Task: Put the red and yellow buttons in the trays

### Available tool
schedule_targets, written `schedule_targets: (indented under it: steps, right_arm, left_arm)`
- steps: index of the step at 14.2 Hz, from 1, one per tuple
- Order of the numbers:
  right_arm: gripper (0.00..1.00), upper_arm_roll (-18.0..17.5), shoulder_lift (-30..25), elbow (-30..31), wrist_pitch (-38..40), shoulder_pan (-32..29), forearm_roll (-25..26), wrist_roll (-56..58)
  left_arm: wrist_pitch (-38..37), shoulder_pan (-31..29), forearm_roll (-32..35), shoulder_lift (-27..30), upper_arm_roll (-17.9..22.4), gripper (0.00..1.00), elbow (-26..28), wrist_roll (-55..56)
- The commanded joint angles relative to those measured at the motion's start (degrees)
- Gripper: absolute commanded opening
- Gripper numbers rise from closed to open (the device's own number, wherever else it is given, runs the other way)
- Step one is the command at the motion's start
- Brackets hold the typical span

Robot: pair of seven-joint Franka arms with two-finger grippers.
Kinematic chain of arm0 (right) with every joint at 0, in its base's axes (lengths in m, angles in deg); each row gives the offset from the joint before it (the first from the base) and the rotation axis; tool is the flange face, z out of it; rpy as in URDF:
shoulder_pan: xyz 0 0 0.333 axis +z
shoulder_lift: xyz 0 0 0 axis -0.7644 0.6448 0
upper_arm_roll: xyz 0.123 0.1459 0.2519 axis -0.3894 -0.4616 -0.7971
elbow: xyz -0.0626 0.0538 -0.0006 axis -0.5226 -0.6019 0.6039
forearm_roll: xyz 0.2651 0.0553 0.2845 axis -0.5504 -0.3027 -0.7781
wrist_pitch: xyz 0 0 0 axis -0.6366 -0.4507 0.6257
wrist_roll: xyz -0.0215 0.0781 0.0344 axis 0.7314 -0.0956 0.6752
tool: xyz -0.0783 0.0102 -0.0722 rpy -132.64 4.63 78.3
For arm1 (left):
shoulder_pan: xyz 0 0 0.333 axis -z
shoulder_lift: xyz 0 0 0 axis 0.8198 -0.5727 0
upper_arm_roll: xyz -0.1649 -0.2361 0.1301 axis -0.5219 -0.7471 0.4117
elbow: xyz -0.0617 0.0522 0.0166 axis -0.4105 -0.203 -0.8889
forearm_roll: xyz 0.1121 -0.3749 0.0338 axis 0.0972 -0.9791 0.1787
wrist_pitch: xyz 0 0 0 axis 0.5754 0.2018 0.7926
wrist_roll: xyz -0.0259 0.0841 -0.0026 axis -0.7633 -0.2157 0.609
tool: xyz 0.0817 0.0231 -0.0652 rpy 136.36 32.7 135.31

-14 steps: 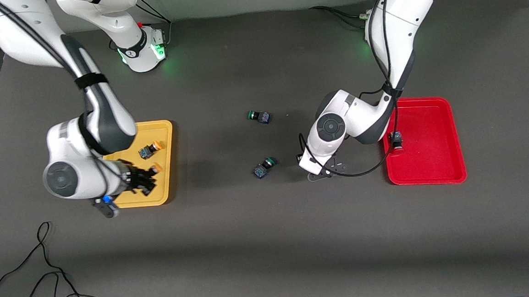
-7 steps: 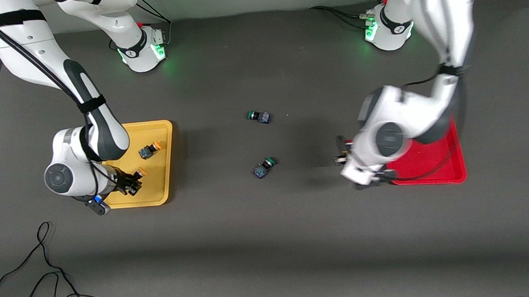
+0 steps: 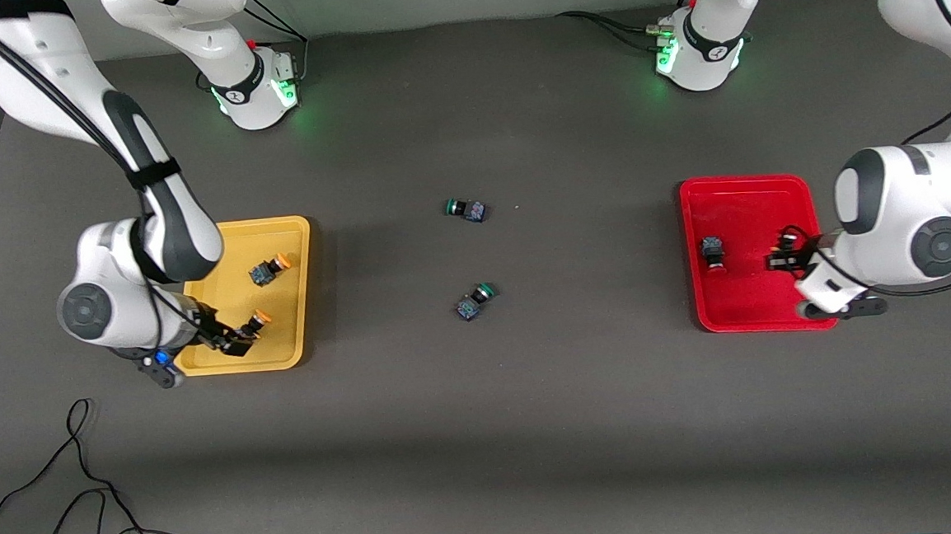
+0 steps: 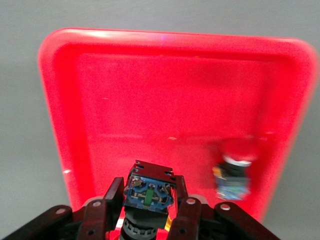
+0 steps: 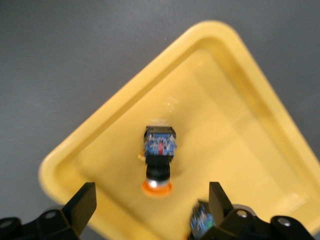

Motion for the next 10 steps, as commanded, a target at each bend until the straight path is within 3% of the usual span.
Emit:
schedule_targets:
  steps: [1, 3, 6, 10]
  right_arm:
    - [1.0, -0.09, -8.24, -2.47, 8.61, 0.47, -0.08, 5.84]
    - [1.0, -0.26, -14.39, -2.47, 10.82, 0.47, -0.08, 13.47]
    - [1.0, -0.17, -22.92, -3.0, 15.47, 0.47, -0.25, 27.96]
    - [1.0, -0.17, -31.28, -3.17, 21.54, 0.47, -0.25, 34.06]
  left_arm:
    - [6.79, -1.47, 3.44, -2.77, -0.93, 0.31, 2.74, -0.54]
    - [6.2, -1.92, 3.79, -3.31, -0.84, 0.97, 2.57, -2.56]
    - [1.38, -2.8, 3.79, -1.03, -0.84, 0.99, 0.91, -3.88]
    - [-6.36, -3.76, 3.09, 5.46, -1.01, 0.99, -2.52, -7.21]
